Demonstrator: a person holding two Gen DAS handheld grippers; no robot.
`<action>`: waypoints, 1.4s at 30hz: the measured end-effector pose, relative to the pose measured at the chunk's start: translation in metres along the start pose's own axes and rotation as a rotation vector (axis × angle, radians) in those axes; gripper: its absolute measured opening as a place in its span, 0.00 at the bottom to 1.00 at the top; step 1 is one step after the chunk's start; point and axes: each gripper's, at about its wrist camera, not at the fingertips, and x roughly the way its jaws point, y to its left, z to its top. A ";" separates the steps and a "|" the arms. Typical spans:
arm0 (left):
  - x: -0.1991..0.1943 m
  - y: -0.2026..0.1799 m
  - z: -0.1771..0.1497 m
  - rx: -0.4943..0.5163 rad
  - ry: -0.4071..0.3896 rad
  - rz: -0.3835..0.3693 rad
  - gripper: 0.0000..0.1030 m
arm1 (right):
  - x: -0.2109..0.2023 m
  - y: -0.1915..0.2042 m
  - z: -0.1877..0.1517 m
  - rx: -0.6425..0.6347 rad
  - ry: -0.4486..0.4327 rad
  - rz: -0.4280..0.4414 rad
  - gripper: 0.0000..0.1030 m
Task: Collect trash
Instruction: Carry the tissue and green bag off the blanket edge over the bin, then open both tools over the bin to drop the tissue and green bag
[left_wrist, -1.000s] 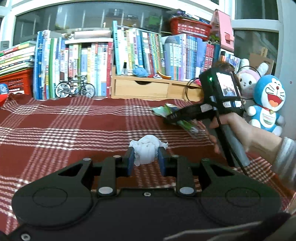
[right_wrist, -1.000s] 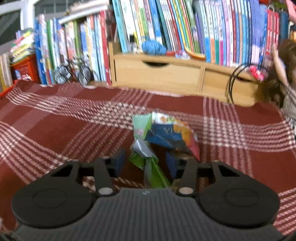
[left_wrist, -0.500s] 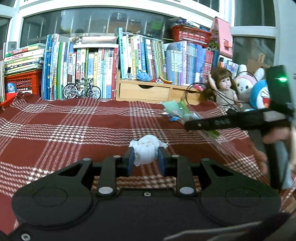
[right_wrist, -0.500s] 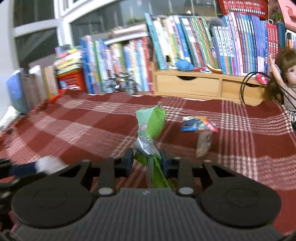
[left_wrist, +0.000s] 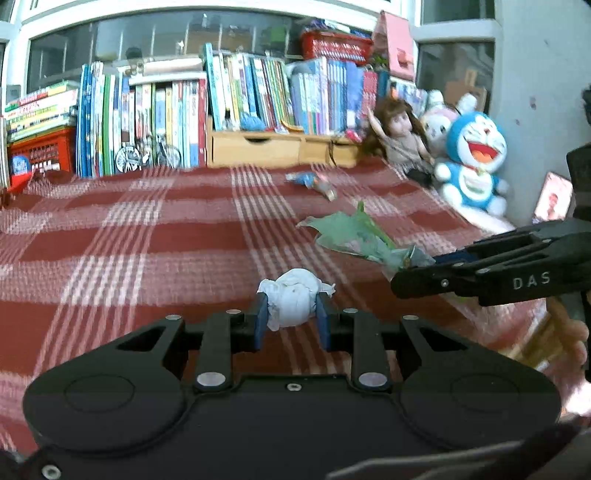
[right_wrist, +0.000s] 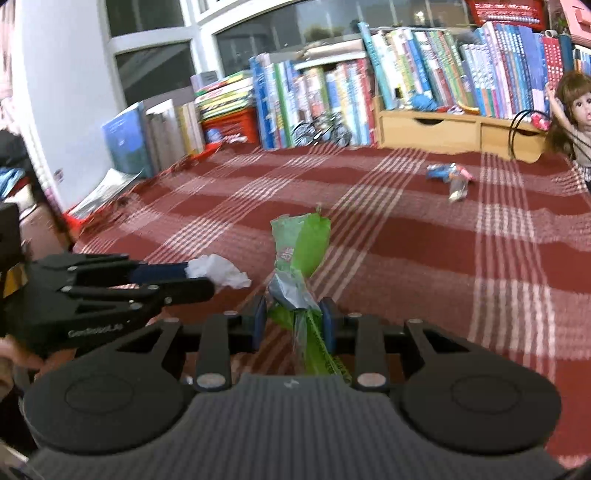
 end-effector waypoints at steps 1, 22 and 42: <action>-0.005 -0.001 -0.007 0.003 0.012 0.001 0.25 | -0.003 0.003 -0.007 0.005 0.006 0.009 0.36; 0.015 -0.004 -0.109 -0.068 0.414 -0.004 0.25 | 0.022 0.018 -0.133 0.168 0.303 0.053 0.27; 0.046 -0.012 -0.123 -0.040 0.518 -0.014 0.26 | 0.052 0.017 -0.147 0.176 0.409 0.032 0.30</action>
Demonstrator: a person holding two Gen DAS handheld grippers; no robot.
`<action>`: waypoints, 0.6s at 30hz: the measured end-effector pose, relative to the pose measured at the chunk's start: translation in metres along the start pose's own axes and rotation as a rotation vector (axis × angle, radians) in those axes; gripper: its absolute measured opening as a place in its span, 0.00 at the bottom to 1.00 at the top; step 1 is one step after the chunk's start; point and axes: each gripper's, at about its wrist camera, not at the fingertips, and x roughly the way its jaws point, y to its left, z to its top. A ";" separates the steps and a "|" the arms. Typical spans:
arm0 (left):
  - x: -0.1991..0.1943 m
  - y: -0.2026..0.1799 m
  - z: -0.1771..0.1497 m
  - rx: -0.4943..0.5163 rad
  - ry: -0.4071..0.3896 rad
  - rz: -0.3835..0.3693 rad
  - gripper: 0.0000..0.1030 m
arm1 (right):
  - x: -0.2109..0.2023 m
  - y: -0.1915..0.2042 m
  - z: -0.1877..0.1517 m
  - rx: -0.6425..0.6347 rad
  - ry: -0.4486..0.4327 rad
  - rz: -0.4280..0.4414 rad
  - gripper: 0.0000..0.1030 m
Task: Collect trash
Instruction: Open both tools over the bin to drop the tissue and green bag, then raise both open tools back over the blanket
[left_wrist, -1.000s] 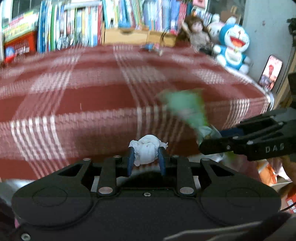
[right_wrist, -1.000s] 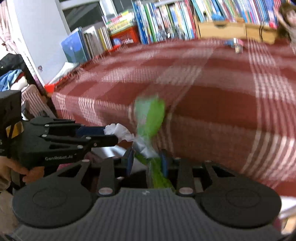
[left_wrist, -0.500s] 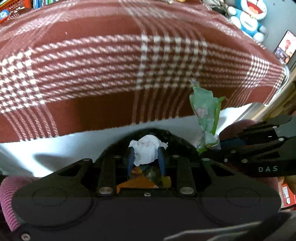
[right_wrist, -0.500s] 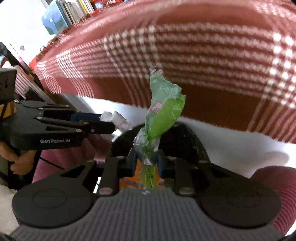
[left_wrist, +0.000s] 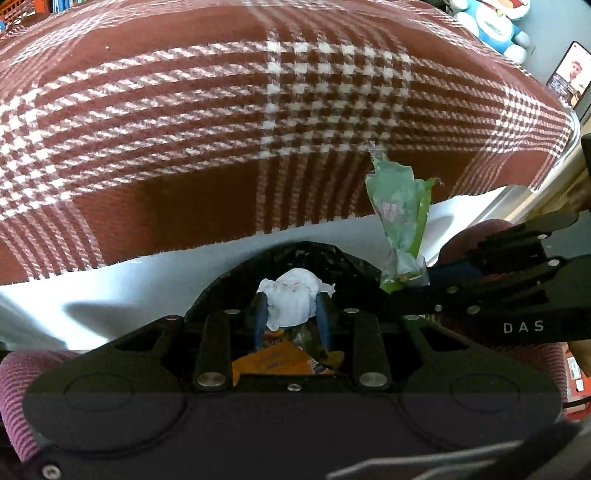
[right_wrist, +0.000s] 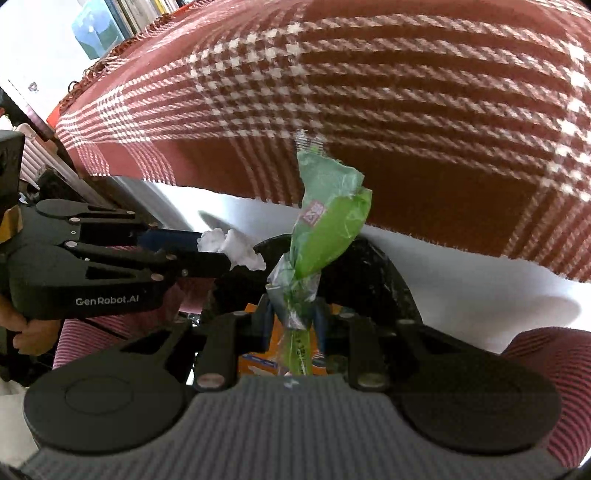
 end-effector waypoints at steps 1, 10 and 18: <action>0.001 0.000 0.000 0.002 0.001 0.002 0.26 | 0.000 0.000 0.000 -0.001 0.002 -0.001 0.30; 0.000 0.001 0.001 0.006 -0.003 0.023 0.45 | 0.000 -0.001 0.003 0.007 -0.008 -0.010 0.61; -0.015 0.001 0.007 0.015 -0.045 0.033 0.68 | -0.014 -0.004 0.007 0.009 -0.052 0.001 0.63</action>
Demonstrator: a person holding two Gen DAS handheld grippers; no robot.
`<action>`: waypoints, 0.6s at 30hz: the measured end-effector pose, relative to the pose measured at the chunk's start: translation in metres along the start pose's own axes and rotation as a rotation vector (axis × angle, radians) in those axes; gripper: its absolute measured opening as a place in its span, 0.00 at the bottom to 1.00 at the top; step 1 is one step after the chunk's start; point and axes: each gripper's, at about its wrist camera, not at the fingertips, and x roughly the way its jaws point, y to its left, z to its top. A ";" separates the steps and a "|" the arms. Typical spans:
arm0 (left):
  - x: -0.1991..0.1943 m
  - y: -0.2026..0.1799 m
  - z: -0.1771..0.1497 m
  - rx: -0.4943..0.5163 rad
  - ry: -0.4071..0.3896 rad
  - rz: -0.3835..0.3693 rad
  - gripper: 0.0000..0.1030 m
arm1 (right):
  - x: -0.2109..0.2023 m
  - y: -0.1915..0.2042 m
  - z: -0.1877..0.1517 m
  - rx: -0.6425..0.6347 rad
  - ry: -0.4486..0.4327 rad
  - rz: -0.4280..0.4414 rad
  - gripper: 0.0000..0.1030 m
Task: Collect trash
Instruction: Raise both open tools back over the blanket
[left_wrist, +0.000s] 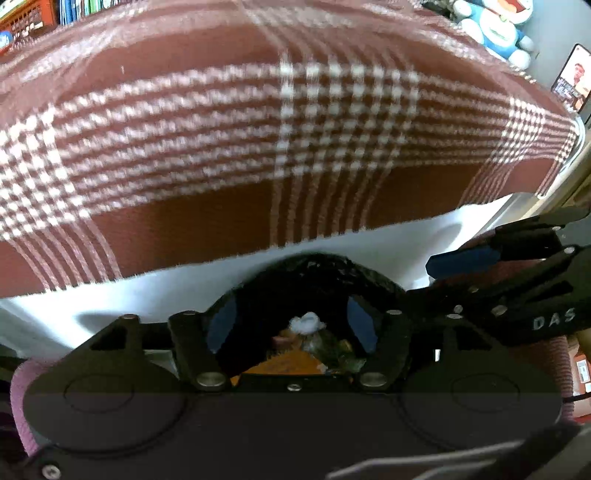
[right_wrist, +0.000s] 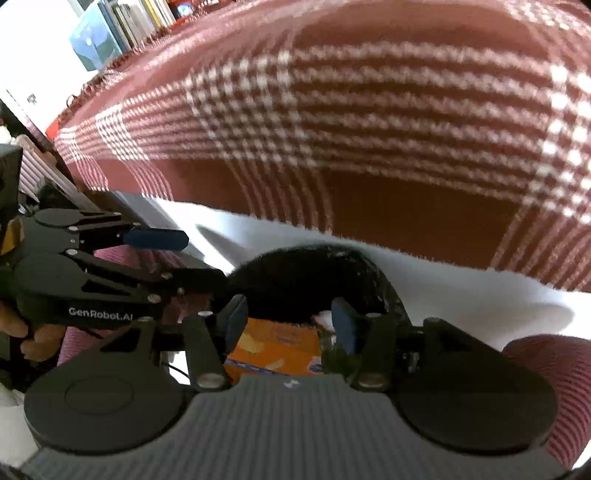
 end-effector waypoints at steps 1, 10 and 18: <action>-0.005 0.000 0.002 0.008 -0.013 -0.002 0.69 | -0.006 0.000 0.001 -0.004 -0.023 0.020 0.63; -0.067 0.006 0.057 0.042 -0.146 -0.116 0.76 | -0.078 -0.005 0.053 -0.046 -0.275 0.091 0.63; -0.082 0.007 0.153 0.060 -0.300 -0.111 0.79 | -0.113 -0.034 0.134 -0.064 -0.434 -0.152 0.63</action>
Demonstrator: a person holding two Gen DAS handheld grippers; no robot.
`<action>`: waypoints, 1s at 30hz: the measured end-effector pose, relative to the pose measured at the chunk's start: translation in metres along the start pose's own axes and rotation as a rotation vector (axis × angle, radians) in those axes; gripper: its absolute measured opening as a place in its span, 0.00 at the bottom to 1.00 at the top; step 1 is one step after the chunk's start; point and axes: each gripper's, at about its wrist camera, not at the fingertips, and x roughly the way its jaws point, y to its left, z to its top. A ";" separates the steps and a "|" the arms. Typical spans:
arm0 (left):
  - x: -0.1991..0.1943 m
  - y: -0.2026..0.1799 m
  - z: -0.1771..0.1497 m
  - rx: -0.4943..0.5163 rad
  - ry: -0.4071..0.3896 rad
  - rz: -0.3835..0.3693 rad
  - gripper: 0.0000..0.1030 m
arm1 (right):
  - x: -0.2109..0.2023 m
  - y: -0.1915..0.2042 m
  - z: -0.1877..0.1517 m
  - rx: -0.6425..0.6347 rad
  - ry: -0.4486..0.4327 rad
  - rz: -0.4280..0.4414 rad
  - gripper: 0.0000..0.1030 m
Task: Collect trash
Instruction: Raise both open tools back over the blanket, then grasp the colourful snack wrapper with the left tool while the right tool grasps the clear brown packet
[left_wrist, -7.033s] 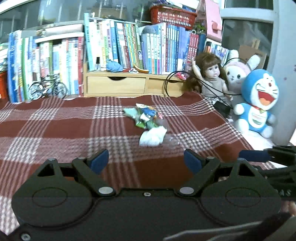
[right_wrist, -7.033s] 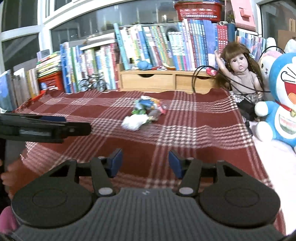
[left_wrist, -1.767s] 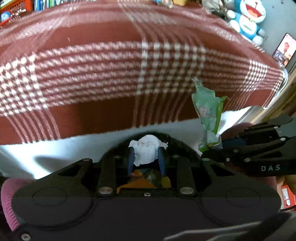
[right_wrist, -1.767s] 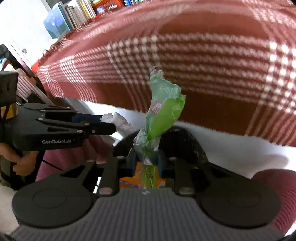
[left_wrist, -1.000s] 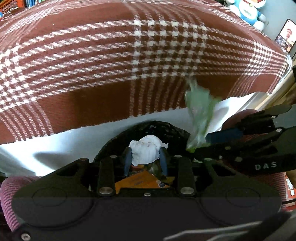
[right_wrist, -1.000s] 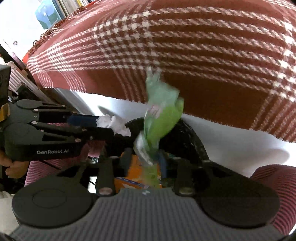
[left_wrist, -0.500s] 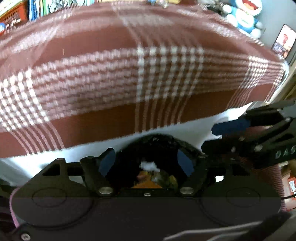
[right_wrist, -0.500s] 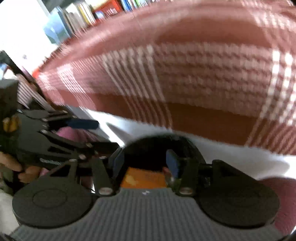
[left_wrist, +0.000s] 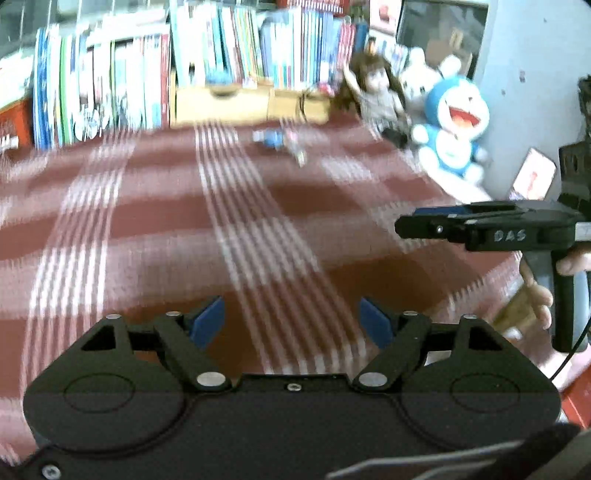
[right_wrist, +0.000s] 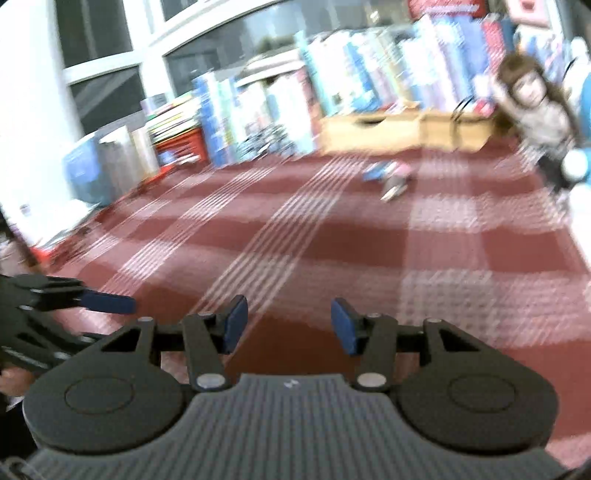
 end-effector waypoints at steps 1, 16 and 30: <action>0.008 0.002 0.013 0.003 -0.013 0.013 0.79 | 0.005 -0.005 0.008 -0.007 -0.009 -0.028 0.63; 0.205 0.023 0.172 0.008 -0.186 0.060 0.91 | 0.132 -0.083 0.072 0.040 0.021 -0.179 0.76; 0.355 0.036 0.216 -0.246 -0.059 0.083 0.93 | 0.170 -0.110 0.078 0.014 0.062 -0.171 0.78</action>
